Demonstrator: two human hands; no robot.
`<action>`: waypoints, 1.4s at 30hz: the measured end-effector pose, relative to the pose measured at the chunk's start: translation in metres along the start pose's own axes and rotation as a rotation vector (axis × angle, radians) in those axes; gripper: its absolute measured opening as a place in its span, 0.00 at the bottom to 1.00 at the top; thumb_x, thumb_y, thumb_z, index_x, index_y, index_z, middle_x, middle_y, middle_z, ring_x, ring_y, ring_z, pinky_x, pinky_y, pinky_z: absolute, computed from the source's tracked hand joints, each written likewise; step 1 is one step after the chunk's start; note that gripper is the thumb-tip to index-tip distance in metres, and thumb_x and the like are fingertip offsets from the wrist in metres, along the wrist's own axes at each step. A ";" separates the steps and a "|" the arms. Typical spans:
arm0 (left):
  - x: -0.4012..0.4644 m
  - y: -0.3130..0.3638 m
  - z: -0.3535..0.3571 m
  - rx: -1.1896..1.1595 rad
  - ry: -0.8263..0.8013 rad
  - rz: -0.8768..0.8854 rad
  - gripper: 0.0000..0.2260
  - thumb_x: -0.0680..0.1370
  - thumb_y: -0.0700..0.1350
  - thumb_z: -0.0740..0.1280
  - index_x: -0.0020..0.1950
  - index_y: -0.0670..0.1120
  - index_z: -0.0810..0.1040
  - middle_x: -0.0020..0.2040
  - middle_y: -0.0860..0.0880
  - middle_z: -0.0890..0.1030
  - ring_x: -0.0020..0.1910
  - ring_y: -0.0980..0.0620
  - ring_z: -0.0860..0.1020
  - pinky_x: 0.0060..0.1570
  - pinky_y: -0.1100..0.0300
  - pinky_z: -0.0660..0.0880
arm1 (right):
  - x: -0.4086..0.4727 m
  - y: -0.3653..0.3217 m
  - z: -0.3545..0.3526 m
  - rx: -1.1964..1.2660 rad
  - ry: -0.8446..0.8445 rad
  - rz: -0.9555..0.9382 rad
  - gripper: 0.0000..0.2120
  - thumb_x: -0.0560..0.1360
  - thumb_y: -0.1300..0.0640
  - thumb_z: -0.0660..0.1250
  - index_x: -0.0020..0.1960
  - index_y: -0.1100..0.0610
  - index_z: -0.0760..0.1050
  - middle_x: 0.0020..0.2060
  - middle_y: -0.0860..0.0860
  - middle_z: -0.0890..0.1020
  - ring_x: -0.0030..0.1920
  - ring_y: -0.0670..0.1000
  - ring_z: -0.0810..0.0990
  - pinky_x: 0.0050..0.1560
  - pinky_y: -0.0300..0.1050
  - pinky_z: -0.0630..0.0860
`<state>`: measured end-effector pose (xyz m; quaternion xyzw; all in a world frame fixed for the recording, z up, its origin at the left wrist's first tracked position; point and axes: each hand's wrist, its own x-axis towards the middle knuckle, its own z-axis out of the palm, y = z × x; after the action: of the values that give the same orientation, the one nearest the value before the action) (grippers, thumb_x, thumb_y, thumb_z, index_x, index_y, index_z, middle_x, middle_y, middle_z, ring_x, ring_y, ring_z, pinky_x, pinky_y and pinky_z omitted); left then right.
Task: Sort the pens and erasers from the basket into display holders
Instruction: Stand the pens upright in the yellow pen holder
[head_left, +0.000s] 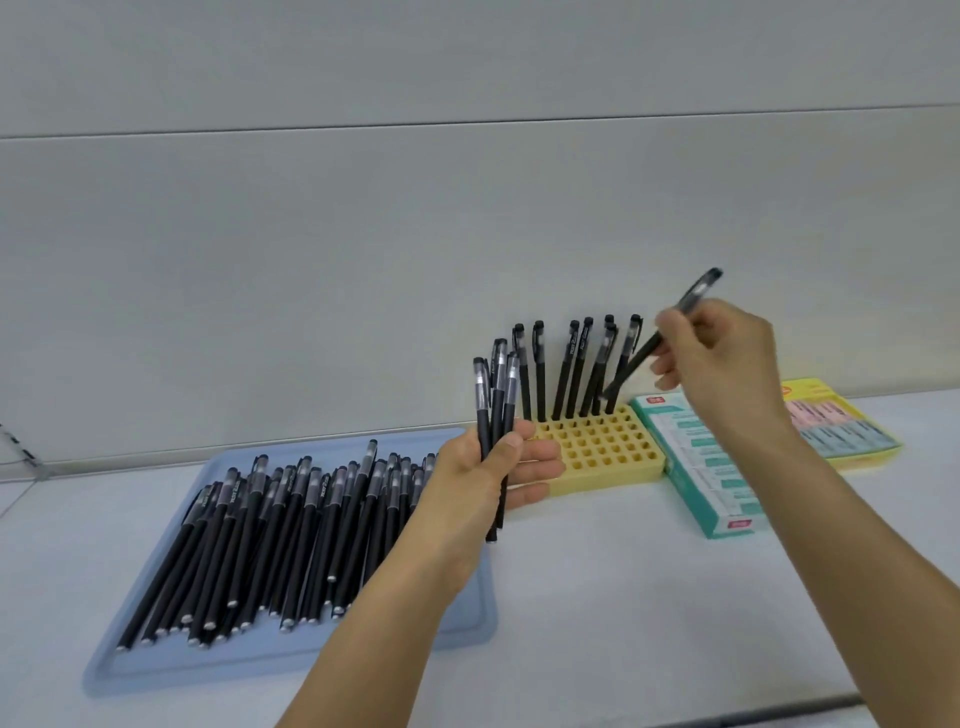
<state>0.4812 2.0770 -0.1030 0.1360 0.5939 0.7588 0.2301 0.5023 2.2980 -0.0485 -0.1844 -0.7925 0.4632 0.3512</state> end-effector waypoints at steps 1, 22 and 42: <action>-0.001 0.000 -0.001 -0.018 0.008 -0.002 0.10 0.84 0.41 0.57 0.59 0.42 0.76 0.50 0.44 0.86 0.50 0.46 0.84 0.49 0.55 0.82 | 0.006 0.007 -0.003 -0.117 0.034 -0.040 0.08 0.79 0.54 0.63 0.46 0.57 0.77 0.34 0.51 0.82 0.30 0.44 0.81 0.34 0.43 0.80; -0.007 -0.001 -0.009 -0.027 0.011 -0.011 0.10 0.84 0.43 0.58 0.59 0.43 0.77 0.50 0.45 0.85 0.50 0.44 0.84 0.46 0.56 0.81 | 0.013 0.050 0.019 -0.505 -0.094 -0.002 0.13 0.78 0.50 0.66 0.57 0.57 0.74 0.49 0.51 0.79 0.47 0.53 0.79 0.49 0.54 0.77; -0.023 0.009 -0.039 0.030 0.204 -0.011 0.09 0.84 0.43 0.57 0.56 0.43 0.77 0.33 0.50 0.78 0.25 0.55 0.69 0.24 0.63 0.67 | -0.019 0.003 0.063 -0.103 -0.230 -0.127 0.10 0.79 0.52 0.64 0.42 0.55 0.76 0.30 0.49 0.82 0.34 0.47 0.83 0.45 0.56 0.82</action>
<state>0.4804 2.0307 -0.1027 0.0582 0.6264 0.7583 0.1706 0.4693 2.2493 -0.0794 -0.0973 -0.8604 0.4166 0.2768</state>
